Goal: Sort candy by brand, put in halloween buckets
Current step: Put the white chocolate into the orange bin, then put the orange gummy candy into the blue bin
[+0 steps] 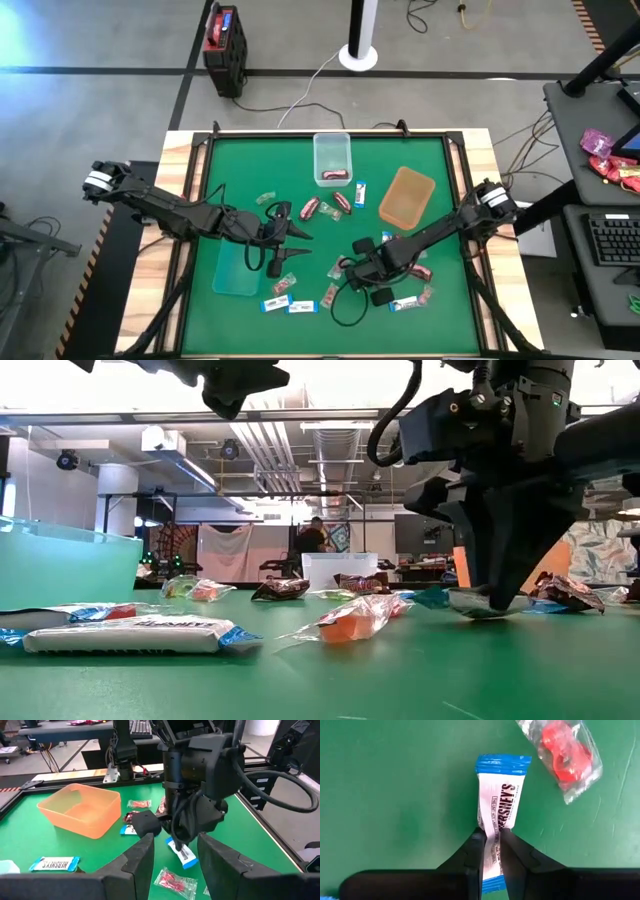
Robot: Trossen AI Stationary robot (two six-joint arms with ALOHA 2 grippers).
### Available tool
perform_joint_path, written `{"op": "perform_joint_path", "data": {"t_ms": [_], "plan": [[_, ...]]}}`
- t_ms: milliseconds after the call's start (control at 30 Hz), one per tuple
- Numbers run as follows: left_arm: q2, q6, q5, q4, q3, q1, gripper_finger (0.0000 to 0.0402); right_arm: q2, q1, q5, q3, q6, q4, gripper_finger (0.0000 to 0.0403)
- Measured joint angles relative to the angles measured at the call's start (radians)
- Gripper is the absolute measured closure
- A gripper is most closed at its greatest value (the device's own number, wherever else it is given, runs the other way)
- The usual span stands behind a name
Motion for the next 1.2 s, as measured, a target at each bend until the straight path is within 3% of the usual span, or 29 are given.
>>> {"op": "perform_joint_path", "data": {"t_ms": [200, 367, 467, 633, 767, 1200], "plan": [[-0.002, 0.026, 0.0, -0.008, 0.015, 0.0, 0.0267, -0.151, -0.034, 0.027, 0.0, 0.071, -0.054, 0.0364], [-0.003, 0.076, 0.0, -0.087, 0.08, 0.001, 0.0267, -0.344, -0.134, 0.218, 0.001, 0.189, -0.228, 0.0365], [-0.003, 0.09, 0.0, -0.203, 0.134, 0.005, 0.0267, -0.438, -0.242, 0.279, 0.001, 0.336, -0.382, 0.0365], [-0.003, 0.09, -0.023, -0.369, 0.188, 0.011, 0.0267, -0.527, -0.441, 0.238, -0.034, 0.597, -0.587, 0.0365], [-0.003, 0.085, -0.057, -0.421, 0.192, 0.014, 0.0267, -0.539, -0.536, 0.147, -0.099, 0.622, -0.603, 0.0363], [-0.003, 0.031, -0.06, -0.445, 0.181, 0.018, 0.0267, -0.523, -0.567, 0.139, -0.19, 0.626, -0.55, 0.0248]]}}
